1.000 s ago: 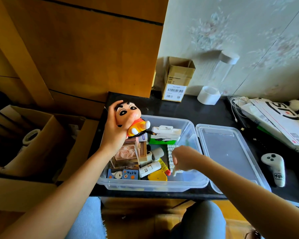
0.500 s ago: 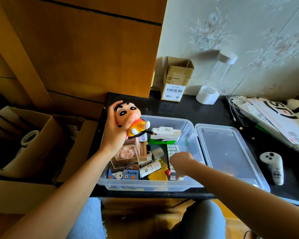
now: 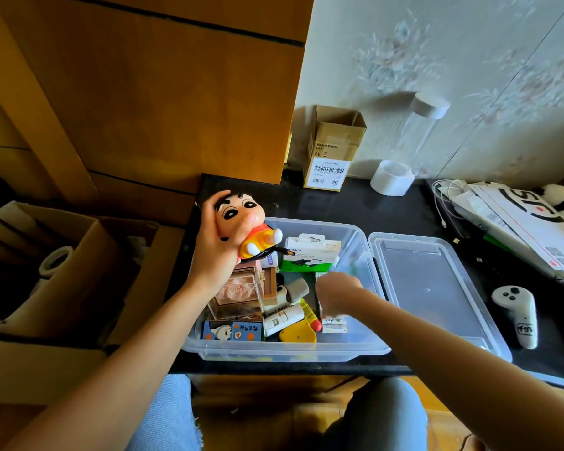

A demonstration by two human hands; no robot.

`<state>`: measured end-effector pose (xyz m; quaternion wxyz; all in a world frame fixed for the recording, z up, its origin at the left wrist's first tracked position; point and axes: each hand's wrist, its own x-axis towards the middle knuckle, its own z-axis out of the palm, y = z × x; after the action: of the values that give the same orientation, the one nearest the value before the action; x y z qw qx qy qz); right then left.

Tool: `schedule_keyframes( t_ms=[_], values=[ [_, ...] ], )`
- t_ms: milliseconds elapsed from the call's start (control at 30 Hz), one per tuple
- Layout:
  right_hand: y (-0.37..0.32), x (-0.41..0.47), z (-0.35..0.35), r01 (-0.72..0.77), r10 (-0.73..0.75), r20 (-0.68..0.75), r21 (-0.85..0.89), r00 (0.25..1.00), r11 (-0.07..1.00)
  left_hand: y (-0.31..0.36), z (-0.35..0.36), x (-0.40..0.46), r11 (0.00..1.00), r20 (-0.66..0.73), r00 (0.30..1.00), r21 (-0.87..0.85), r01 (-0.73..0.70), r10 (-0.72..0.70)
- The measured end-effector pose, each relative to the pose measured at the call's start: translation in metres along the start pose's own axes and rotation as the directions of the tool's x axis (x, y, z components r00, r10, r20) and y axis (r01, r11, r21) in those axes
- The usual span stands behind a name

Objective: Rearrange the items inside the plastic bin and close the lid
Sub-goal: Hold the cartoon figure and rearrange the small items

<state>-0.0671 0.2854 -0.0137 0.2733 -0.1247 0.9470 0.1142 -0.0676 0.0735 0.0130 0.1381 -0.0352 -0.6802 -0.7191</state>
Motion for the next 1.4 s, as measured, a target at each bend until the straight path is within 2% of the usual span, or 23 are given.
schedule_keyframes(
  t_ms=[167, 333, 433, 533, 567, 767, 1100, 1267, 1400],
  values=[
    [-0.018, 0.021, -0.015, 0.046, 0.060, -0.253, 0.394, 0.966, 0.918, 0.001, 0.001, -0.001, 1.000, -0.003, 1.000, -0.018, 0.006, -0.006],
    [-0.039, 0.047, -0.017, -0.053, 0.204, -0.260, 0.492, 0.944, 0.869, 0.000, 0.000, 0.000, 1.000, -0.009, 1.000, -0.024, 0.013, -0.013],
    [-0.048, 0.056, -0.016, -0.091, 0.229, -0.265, 0.446, 0.937, 0.890, 0.000, 0.000, 0.001, 1.000, -0.008, 1.000, -0.019, 0.017, -0.017],
    [-0.050, 0.058, -0.014, -0.058, 0.118, -0.240, 0.244, 0.964, 0.968, 0.000, -0.001, 0.002, 0.999, -0.004, 1.000, -0.024, 0.029, -0.029],
    [-0.048, 0.059, -0.014, -0.036, 0.087, -0.223, 0.223, 0.971, 0.974, 0.000, -0.001, 0.002, 0.999, -0.004, 1.000, -0.024, 0.030, -0.030],
    [-0.046, 0.070, -0.016, -0.017, 0.050, -0.140, 0.233, 0.989, 0.972, 0.001, -0.001, 0.001, 0.999, -0.007, 0.999, -0.020, 0.045, -0.045],
    [-0.042, 0.084, -0.022, 0.111, -0.136, 0.095, 0.233, 0.986, 0.966, 0.006, -0.001, 0.000, 0.999, -0.001, 0.999, 0.009, 0.042, -0.042],
    [-0.039, 0.080, -0.016, 0.116, -0.129, 0.043, 0.231, 0.991, 0.966, 0.007, -0.001, 0.001, 0.999, 0.003, 0.999, 0.015, 0.046, -0.047],
    [-0.035, 0.079, -0.014, 0.116, -0.111, -0.033, 0.315, 0.993, 0.942, 0.009, -0.001, 0.002, 0.999, -0.002, 0.999, 0.012, 0.044, -0.044]
  ],
)
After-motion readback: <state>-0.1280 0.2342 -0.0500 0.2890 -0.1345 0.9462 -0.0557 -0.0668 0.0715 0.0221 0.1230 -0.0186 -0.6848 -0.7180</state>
